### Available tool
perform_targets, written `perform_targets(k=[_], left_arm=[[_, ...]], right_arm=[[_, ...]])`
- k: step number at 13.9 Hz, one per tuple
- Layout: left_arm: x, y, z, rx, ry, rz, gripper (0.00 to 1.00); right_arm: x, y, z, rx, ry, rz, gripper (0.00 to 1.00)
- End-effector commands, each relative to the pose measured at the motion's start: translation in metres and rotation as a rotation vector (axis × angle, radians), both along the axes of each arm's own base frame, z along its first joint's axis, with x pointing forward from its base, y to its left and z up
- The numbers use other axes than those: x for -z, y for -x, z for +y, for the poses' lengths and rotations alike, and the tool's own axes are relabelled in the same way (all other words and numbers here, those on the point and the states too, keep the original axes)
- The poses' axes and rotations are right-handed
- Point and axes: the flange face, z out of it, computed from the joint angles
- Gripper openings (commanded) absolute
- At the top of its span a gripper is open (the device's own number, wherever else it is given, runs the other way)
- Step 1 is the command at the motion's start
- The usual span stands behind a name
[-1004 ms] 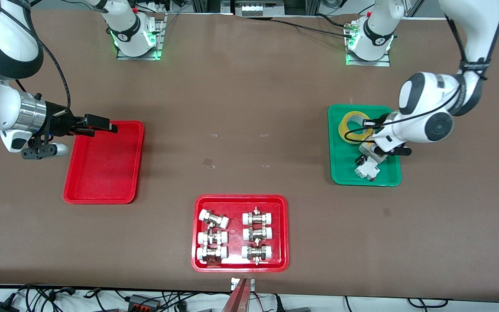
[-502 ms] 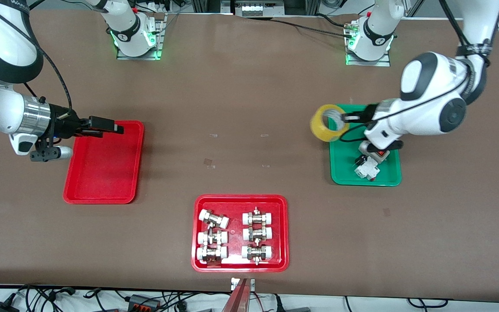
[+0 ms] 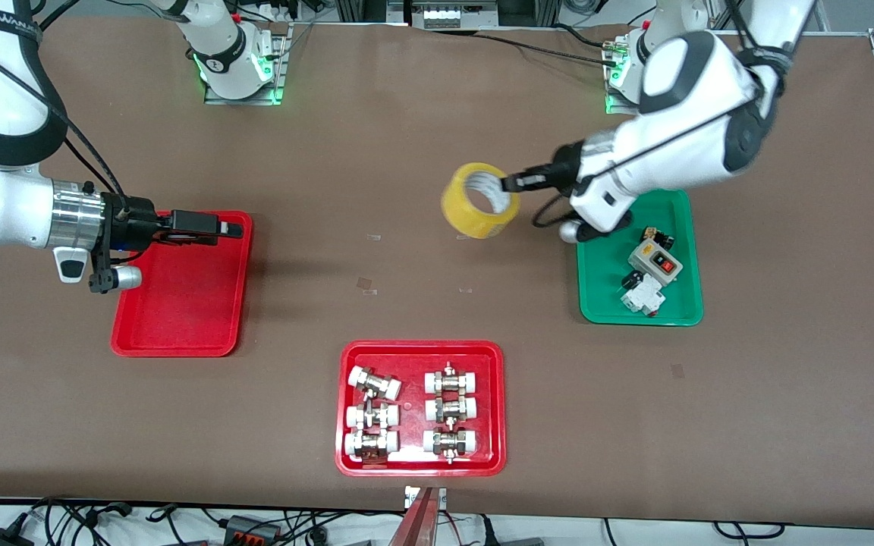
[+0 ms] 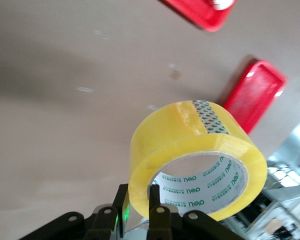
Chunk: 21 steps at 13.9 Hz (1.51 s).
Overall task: Left arm passes tape to right arm into tray
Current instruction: 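Lift the tape with the left gripper toward the right gripper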
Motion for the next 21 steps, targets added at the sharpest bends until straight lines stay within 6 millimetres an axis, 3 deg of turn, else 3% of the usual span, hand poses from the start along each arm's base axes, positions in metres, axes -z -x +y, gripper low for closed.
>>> perform_targets(k=[1,3,5,11,15,21], left_arm=[[-0.027,0.012,-0.041,-0.093,0.084,-0.032,0.12],[-0.037,0.013,-0.055,-0.158,0.144,-0.08,0.12],[-0.039,0.01,-0.054,-0.177,0.155,-0.088,0.12],[-0.037,0.012,-0.057,-0.183,0.158,-0.074,0.12],[-0.037,0.014,-0.059,-0.179,0.158,-0.069,0.12],[-0.037,0.015,-0.061,-0.176,0.157,-0.069,0.12]], right_arm=[[-0.029,-0.011,0.032,-0.059,-0.092,-0.093,1.0],[-0.027,-0.014,0.064,-0.067,-0.228,-0.077,1.0],[-0.029,-0.013,0.079,-0.067,-0.268,-0.075,1.0],[-0.06,0.003,0.151,-0.211,-0.288,-0.182,1.0],[-0.052,0.014,0.197,-0.236,-0.282,-0.199,1.0],[-0.035,0.013,0.213,-0.24,-0.274,-0.204,1.0]])
